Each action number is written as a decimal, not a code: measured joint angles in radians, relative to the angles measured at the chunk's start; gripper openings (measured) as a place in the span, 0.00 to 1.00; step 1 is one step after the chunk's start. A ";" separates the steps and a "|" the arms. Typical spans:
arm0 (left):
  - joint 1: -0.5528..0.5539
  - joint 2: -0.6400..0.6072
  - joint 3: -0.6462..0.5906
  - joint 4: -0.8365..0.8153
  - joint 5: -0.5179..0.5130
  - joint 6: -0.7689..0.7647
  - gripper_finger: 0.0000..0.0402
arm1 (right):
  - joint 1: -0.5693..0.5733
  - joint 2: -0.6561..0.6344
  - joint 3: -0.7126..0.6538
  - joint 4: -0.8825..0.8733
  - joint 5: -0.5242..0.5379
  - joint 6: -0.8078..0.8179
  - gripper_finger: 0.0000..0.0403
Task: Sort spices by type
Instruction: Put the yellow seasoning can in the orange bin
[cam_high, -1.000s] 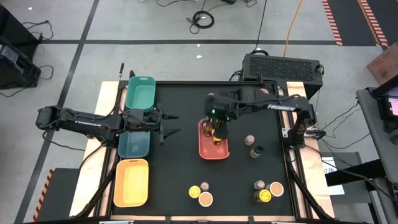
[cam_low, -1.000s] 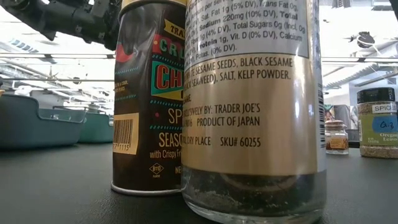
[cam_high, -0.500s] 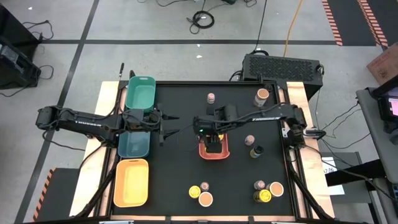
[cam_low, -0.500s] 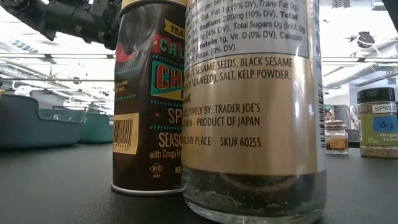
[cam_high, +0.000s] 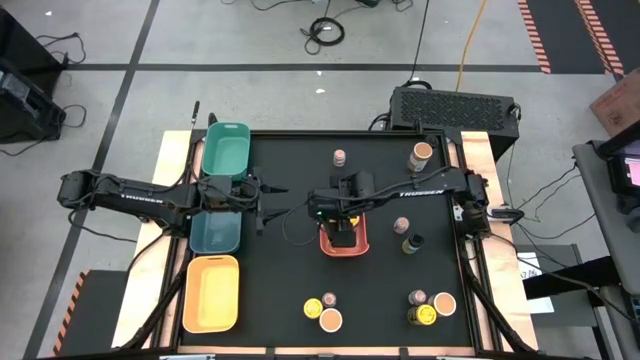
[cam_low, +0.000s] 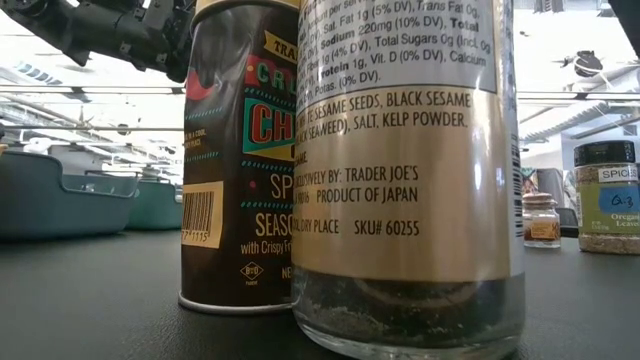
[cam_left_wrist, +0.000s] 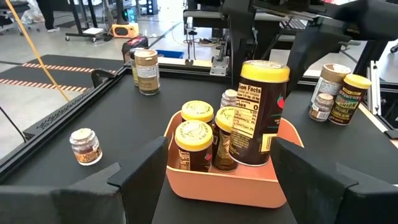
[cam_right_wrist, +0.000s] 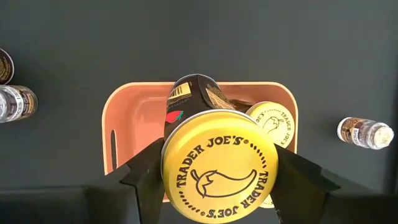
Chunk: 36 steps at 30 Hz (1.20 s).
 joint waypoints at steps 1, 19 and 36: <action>0.000 0.000 0.000 0.000 0.000 0.001 0.71 | 0.000 0.000 -0.008 0.007 0.000 -0.003 0.56; 0.000 0.000 0.000 -0.002 0.000 0.002 0.71 | -0.009 0.000 -0.134 0.091 0.001 -0.015 0.56; 0.000 0.000 0.000 -0.003 -0.006 0.001 0.71 | -0.013 0.000 -0.195 0.149 0.006 -0.172 0.56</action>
